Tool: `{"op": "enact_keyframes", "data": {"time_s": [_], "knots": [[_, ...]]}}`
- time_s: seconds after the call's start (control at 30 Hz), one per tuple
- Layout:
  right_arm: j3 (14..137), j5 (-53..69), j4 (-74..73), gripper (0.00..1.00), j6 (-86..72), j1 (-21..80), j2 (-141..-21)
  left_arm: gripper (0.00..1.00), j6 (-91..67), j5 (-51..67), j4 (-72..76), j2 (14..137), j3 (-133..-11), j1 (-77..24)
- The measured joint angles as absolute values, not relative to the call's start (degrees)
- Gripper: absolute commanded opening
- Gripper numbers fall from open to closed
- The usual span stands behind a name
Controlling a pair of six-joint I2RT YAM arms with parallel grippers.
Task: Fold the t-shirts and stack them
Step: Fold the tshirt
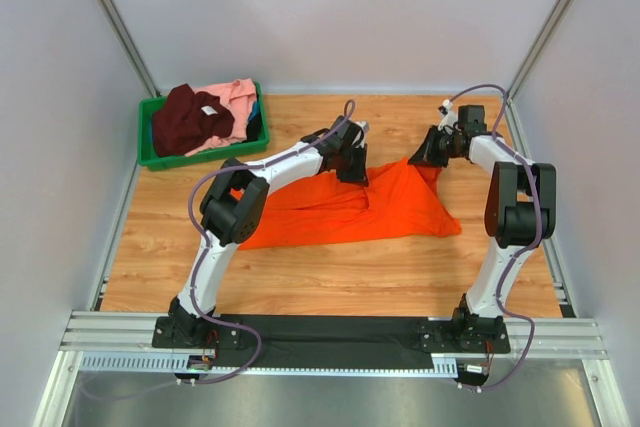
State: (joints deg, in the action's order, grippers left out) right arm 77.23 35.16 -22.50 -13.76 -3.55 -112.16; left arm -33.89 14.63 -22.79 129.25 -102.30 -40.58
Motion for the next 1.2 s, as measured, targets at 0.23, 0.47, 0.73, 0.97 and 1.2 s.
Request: {"op": "enact_keyframes", "data": {"time_s": [0.23,0.47,0.73,0.97,1.2], "knots": [[77.32,32.49,-23.16,0.01,-13.89,-3.55,-112.2,0.0,-34.61,11.6,-23.0,129.08,-101.75,-40.58],[77.82,27.94,-25.8,0.21,-15.03,-3.57,-112.31,0.19,-34.68,11.05,-25.1,129.08,-102.02,-40.6],[81.91,20.01,-35.51,0.35,-20.88,-3.62,-110.56,0.41,-34.37,7.9,-30.09,128.18,-103.28,-40.58],[74.52,8.19,-46.83,0.37,-30.94,-4.34,-101.6,0.43,-34.33,3.01,-34.28,115.48,-95.83,-40.58],[65.08,0.51,-53.32,0.38,-39.68,-7.4,-95.57,0.43,-34.83,-0.56,-35.35,98.24,-77.67,-40.62]]}}
